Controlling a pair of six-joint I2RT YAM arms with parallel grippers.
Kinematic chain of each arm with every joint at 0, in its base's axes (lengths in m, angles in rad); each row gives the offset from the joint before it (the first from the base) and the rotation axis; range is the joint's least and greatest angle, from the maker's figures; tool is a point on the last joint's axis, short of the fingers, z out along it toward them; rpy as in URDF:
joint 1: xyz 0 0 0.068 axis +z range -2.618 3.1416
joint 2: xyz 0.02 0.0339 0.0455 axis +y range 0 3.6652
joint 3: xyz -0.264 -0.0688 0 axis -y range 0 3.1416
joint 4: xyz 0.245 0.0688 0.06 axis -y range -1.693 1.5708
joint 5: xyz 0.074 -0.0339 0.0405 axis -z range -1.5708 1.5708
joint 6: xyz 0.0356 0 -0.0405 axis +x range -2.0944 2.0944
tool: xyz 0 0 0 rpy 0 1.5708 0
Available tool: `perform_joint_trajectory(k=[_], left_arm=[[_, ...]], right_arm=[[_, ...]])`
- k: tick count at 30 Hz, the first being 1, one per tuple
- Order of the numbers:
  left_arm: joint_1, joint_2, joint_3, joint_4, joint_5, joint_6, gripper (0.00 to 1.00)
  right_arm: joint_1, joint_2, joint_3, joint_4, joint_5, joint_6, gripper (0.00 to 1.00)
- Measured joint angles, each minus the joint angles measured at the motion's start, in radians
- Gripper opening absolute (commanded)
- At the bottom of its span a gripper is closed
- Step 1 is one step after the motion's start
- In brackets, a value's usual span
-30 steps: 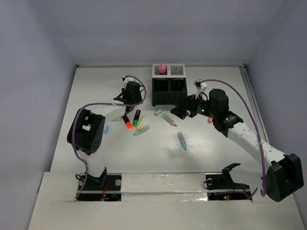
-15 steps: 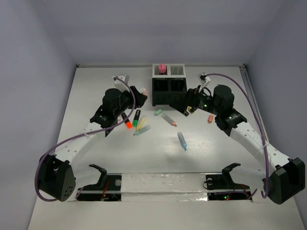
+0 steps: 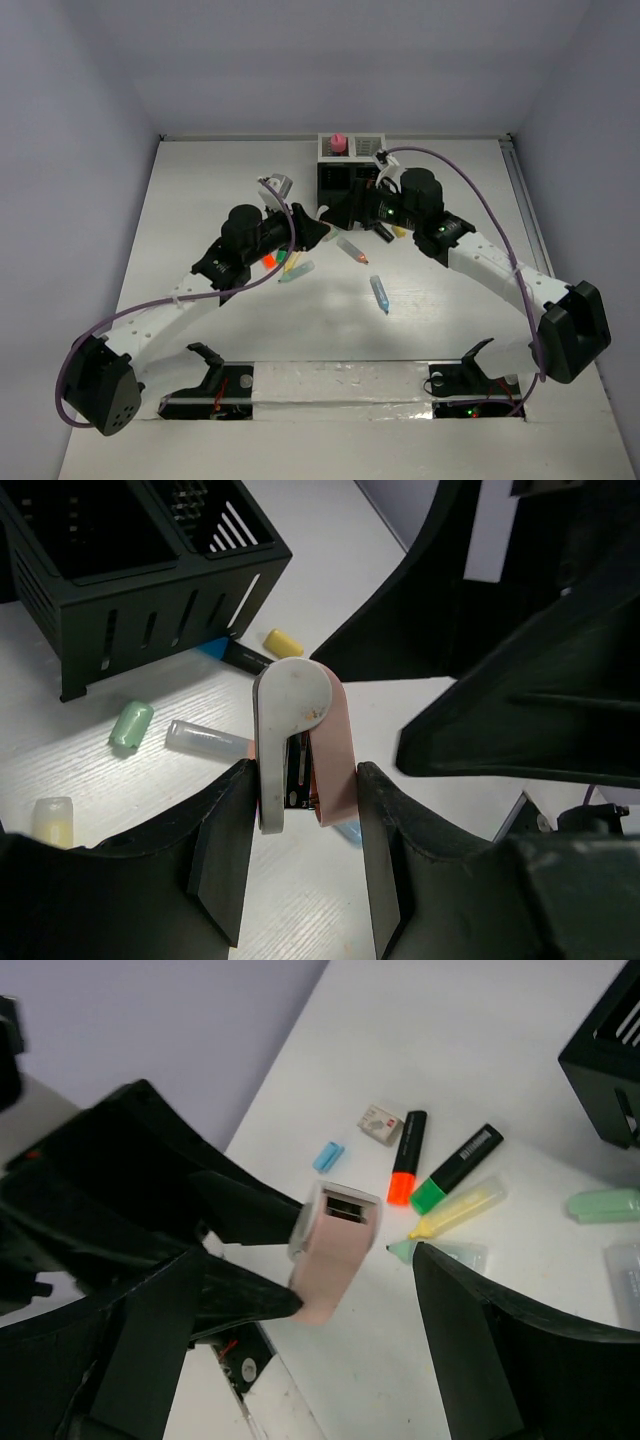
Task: Sort the stationery into containers
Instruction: Pick up the stapler from the center of the board, then place the stapler in the storage box.
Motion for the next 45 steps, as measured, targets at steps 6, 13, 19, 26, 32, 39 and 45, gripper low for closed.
perform_joint_trajectory(k=[6,13,19,26,32,39,45], left_arm=[[-0.015,-0.011,0.0,0.006,-0.014,0.009,0.0],[-0.058,-0.033,0.0,0.006,-0.025,0.02,0.0],[-0.089,-0.034,0.0,-0.009,-0.038,0.038,0.0],[-0.097,-0.037,0.002,-0.031,-0.073,0.044,0.62],[-0.097,-0.085,0.029,-0.114,-0.154,0.048,0.99],[-0.096,-0.251,0.053,-0.244,-0.25,0.085,0.99],[-0.096,-0.357,0.115,-0.365,-0.372,0.158,0.99]], right_arm=[[0.022,0.033,0.0,-0.026,0.044,0.021,0.79],[0.03,0.034,0.0,-0.018,0.056,0.051,0.67],[0.03,0.051,-0.006,0.003,0.056,0.08,0.31],[0.036,0.054,-0.007,0.016,0.076,0.088,0.0],[0.035,0.074,0.032,-0.013,0.181,0.034,0.0],[-0.005,0.169,0.179,-0.013,0.274,-0.033,0.0],[-0.013,0.292,0.3,0.003,0.369,-0.127,0.0]])
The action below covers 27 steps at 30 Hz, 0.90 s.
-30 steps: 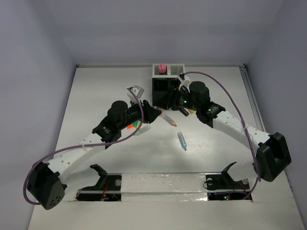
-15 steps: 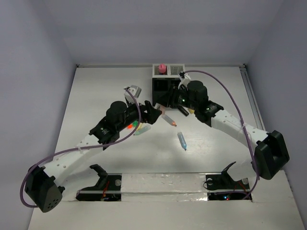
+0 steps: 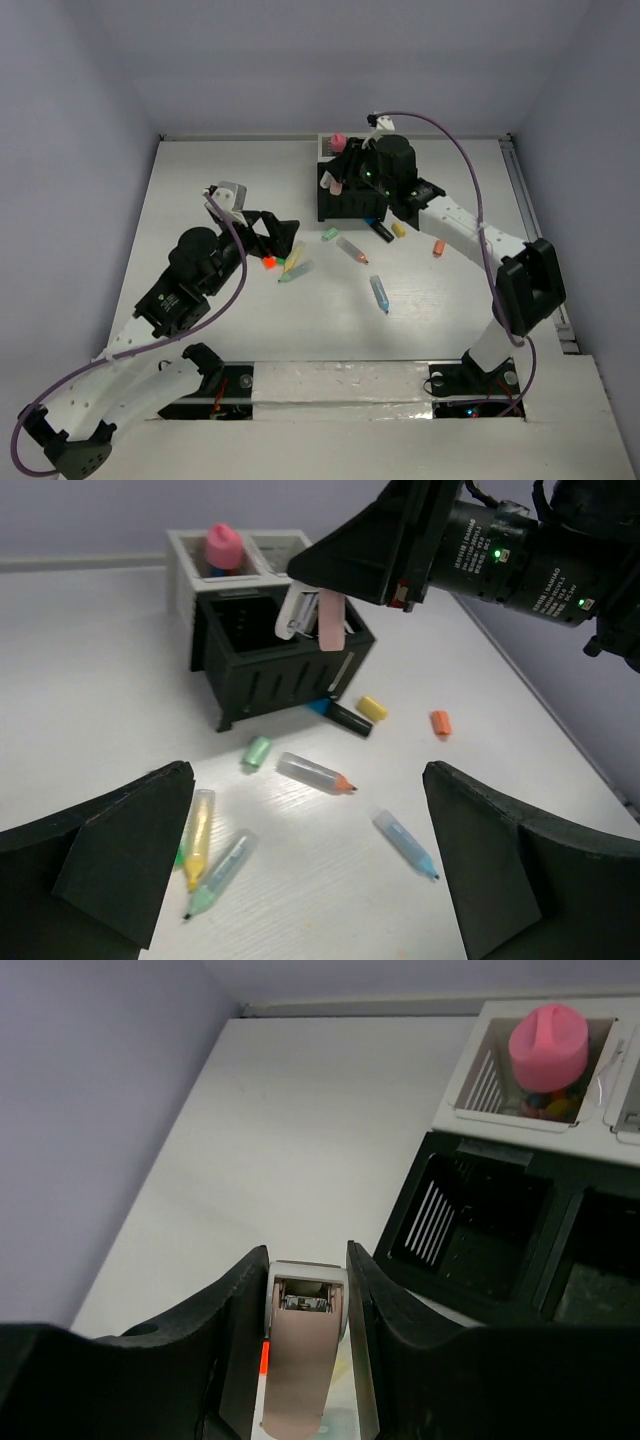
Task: Sort the stationery into containers
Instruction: Place the stapler in the storage box.
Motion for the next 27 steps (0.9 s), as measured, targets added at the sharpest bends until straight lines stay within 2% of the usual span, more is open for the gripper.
perform_joint_trajectory(k=[4,9,17,27], left_arm=[[0.0,-0.038,-0.009,-0.04,-0.11,0.028,0.99],[0.008,-0.036,-0.01,-0.069,-0.172,0.053,0.99],[0.022,0.011,-0.013,-0.094,-0.179,0.076,0.99],[0.03,0.026,-0.021,-0.101,-0.178,0.085,0.99]], right_arm=[[0.0,0.088,0.063,0.01,0.064,-0.075,0.0],[0.0,0.179,0.132,0.029,0.143,-0.179,0.0],[0.0,0.3,0.185,0.094,0.2,-0.323,0.0],[0.0,0.34,0.181,0.182,0.208,-0.431,0.0]])
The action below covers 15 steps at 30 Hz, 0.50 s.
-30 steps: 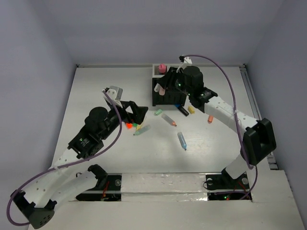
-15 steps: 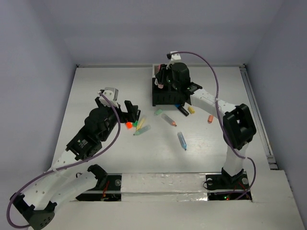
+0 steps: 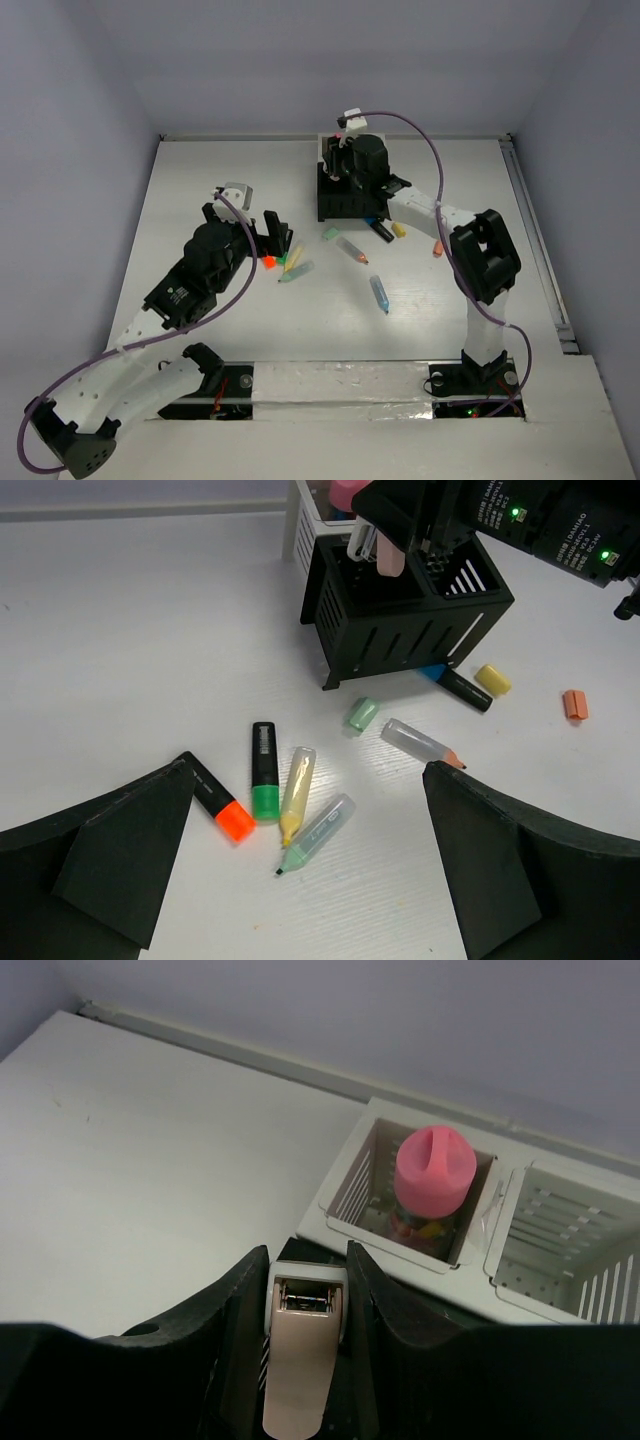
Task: Sort the stationery into containers
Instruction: Place the stapler in the storage box.
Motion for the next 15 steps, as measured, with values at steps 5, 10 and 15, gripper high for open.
perform_joint_trajectory(k=[5,10,15], left_arm=[[0.008,0.005,0.0,0.0,0.001,0.0,0.99],[0.011,0.005,-0.001,0.0,0.0,0.0,0.99],[0.011,0.005,-0.001,0.0,0.0,0.0,0.99]], right_arm=[[0.0,0.003,-0.018,0.048,0.0,-0.031,0.06],[0.0,0.007,-0.036,0.069,-0.002,-0.043,0.09],[0.0,0.007,-0.064,0.083,-0.002,-0.047,0.29]])
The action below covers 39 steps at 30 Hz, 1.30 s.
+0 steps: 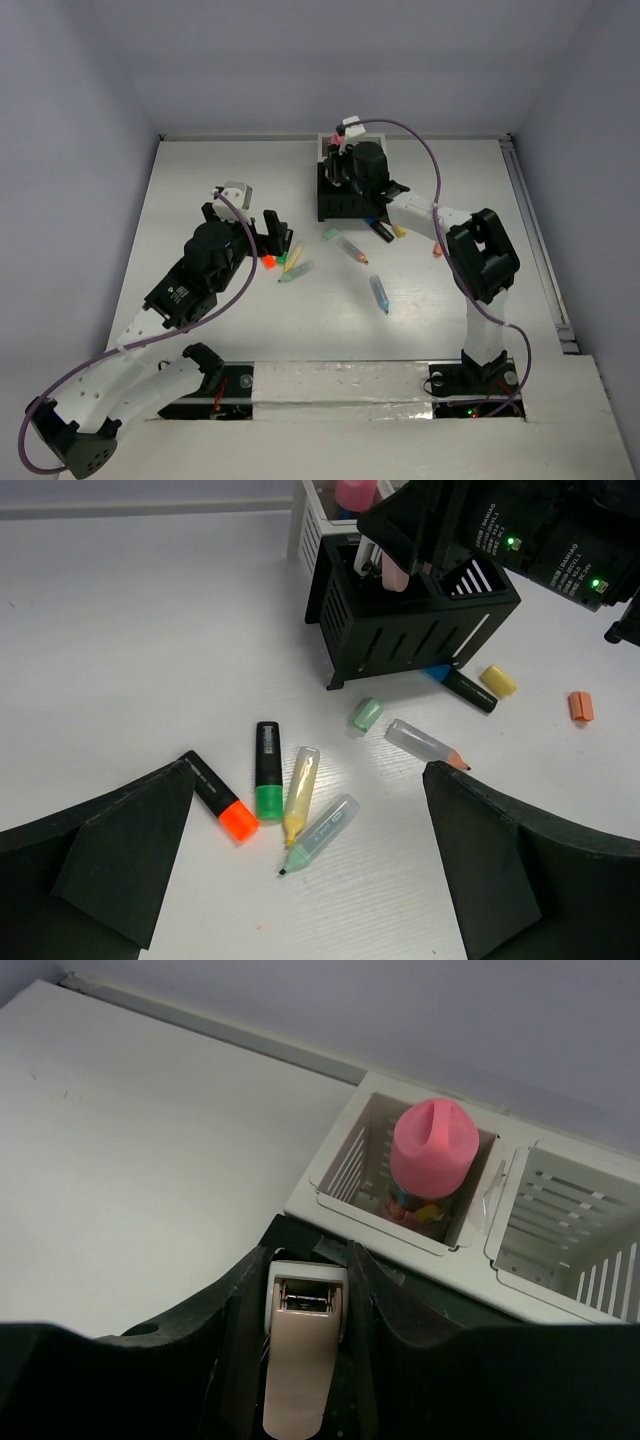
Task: Sort the stationery into containers
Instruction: Place the stapler in the storage box, then pick up the stapler from the center of the board.
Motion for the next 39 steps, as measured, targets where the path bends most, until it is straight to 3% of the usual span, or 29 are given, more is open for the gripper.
perform_joint_trajectory(k=[6,9,16,21,27,33,39], left_arm=[[0.0,0.0,0.0,0.0,0.0,0.0,0.99],[0.005,0.0,0.0,0.0,-0.006,0.0,0.99],[0.041,0.017,0.0,-0.019,-0.061,-0.01,0.99],[0.108,-0.039,-0.006,-0.028,-0.117,-0.037,0.99],[0.215,-0.256,-0.039,-0.002,-0.21,-0.078,0.99],[0.26,-0.406,-0.051,0.04,-0.29,-0.105,0.99],[0.261,-0.428,-0.066,0.047,-0.312,-0.11,0.99]], right_arm=[[0.0,0.0,-0.002,0.004,0.004,-0.005,0.6],[0.0,0.0,-0.002,0.003,0.011,-0.02,0.69],[0.0,-0.035,-0.002,-0.037,-0.026,-0.033,0.68],[0.004,-0.109,0.015,-0.132,-0.227,-0.003,0.71],[0.095,-0.1,0.161,-0.296,-0.465,-0.025,0.72],[0.244,0.041,0.347,-0.447,-0.613,-0.09,0.71],[0.302,0.341,0.716,-0.741,-0.682,-0.198,0.73]])
